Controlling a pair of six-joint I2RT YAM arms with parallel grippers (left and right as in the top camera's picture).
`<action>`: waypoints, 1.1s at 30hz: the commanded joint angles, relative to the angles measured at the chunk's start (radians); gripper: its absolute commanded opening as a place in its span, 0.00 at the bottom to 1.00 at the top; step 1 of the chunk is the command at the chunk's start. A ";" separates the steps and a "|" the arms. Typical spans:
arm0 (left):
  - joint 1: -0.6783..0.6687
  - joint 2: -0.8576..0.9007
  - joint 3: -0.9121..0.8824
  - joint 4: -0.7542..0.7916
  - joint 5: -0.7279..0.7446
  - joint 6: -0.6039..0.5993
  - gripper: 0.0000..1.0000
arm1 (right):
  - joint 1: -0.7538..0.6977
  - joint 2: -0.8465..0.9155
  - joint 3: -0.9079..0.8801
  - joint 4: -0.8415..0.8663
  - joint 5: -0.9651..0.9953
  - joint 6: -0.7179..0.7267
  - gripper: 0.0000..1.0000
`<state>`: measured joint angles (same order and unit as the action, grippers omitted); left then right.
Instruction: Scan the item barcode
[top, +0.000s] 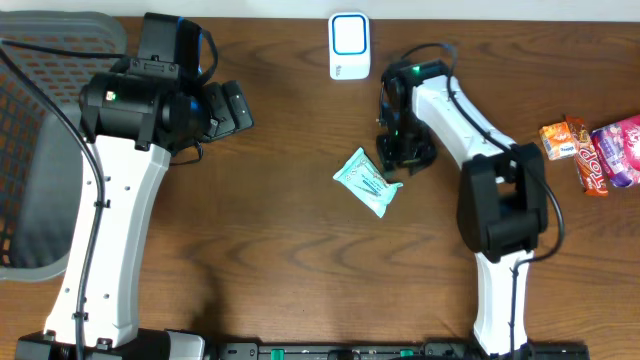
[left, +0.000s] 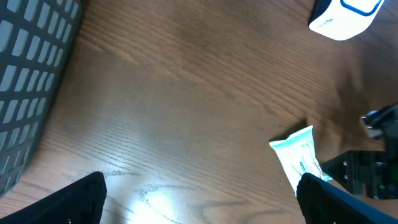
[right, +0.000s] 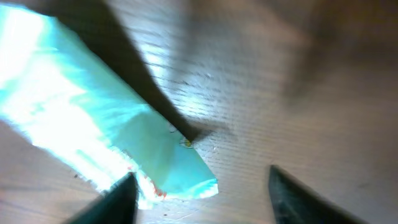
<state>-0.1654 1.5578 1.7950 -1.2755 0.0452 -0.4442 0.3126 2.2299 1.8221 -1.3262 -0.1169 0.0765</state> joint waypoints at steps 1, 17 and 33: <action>0.003 0.007 0.002 -0.001 -0.016 0.006 0.98 | -0.008 -0.053 0.003 0.029 0.002 -0.125 0.80; 0.003 0.007 0.002 -0.001 -0.016 0.006 0.98 | -0.076 -0.030 -0.145 0.106 -0.476 -0.443 0.77; 0.003 0.007 0.002 -0.001 -0.016 0.006 0.98 | -0.056 -0.030 -0.365 0.311 -0.526 -0.216 0.01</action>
<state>-0.1654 1.5578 1.7950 -1.2755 0.0452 -0.4442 0.2382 2.1838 1.4834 -1.0374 -0.6506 -0.2253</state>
